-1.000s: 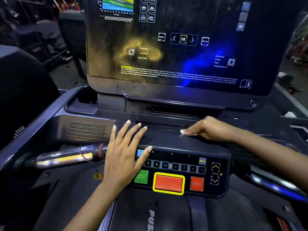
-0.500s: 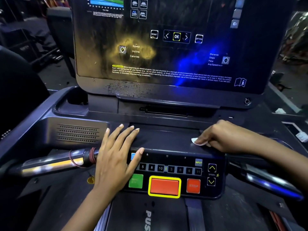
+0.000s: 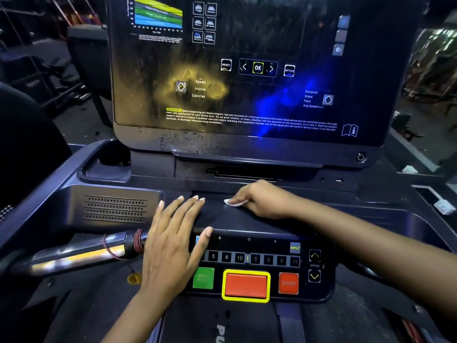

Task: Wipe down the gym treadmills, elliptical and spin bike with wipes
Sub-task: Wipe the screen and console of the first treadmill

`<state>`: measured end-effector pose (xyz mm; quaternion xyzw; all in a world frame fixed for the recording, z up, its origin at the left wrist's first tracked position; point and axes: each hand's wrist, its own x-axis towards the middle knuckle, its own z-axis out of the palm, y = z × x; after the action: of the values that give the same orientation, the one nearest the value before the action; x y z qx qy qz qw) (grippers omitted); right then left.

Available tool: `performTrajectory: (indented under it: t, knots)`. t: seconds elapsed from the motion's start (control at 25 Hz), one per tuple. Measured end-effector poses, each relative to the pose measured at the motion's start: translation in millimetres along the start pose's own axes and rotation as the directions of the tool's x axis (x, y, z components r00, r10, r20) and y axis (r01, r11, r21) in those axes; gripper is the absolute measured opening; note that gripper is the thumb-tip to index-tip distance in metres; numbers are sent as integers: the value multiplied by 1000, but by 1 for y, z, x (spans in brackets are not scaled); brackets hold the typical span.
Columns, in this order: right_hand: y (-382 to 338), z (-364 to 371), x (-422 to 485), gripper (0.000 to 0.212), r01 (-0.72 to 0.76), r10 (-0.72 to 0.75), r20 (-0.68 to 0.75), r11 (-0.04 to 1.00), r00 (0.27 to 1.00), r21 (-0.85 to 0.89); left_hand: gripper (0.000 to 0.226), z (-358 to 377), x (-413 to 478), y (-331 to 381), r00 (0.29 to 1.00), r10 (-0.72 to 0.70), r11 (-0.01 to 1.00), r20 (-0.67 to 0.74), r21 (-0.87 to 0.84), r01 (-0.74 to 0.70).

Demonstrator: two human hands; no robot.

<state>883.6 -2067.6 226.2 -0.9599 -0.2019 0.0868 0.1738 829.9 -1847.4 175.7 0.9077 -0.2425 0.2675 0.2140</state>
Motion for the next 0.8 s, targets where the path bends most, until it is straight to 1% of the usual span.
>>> performTrajectory:
  t: [0.12,0.2,0.24,0.28,0.36,0.4,0.44,0.52,0.56,0.6,0.72,0.8]
  knots:
    - [-25,-3,-18,27,119,-115,-60,991,992,64,56,0,1,0,1000,-6,1000,11,8,6]
    - [-36,-14,-44,32,222,-217,-60,971,974,91,57,1,1,0,1000,-4,1000,15,15,4]
    - [-34,-20,-51,35,241,-235,-57,963,970,119,58,1,1,0,1000,-7,1000,17,17,6]
    - [-28,-24,-51,37,216,-208,-67,968,976,127,58,1,0,0,1000,-10,1000,19,18,9]
    - [-8,-24,-30,36,102,-92,-116,991,989,83,58,0,0,-1,1000,-11,1000,20,18,10]
    - [-1,-19,-13,33,69,-63,-109,996,992,50,58,0,0,-1,1000,-9,1000,22,20,8]
    - [-1,-12,3,30,69,-67,-70,997,995,32,59,-1,1,0,1000,-6,1000,25,21,6]
    - [-10,4,27,33,124,-125,14,992,992,20,60,0,2,1,1000,-3,1000,25,22,3]
    - [-17,10,32,37,167,-167,19,986,986,12,61,0,1,1,1000,-4,1000,23,24,4]
    - [-26,12,31,39,211,-212,4,977,977,19,61,1,1,0,1000,-7,1000,23,22,6]
    - [-41,5,5,41,353,-347,-69,928,935,120,62,0,1,-2,1000,2,1000,24,4,-2]
    - [-36,-4,-21,38,378,-372,-70,910,926,168,61,0,1,-2,1000,4,1000,23,-7,-4]
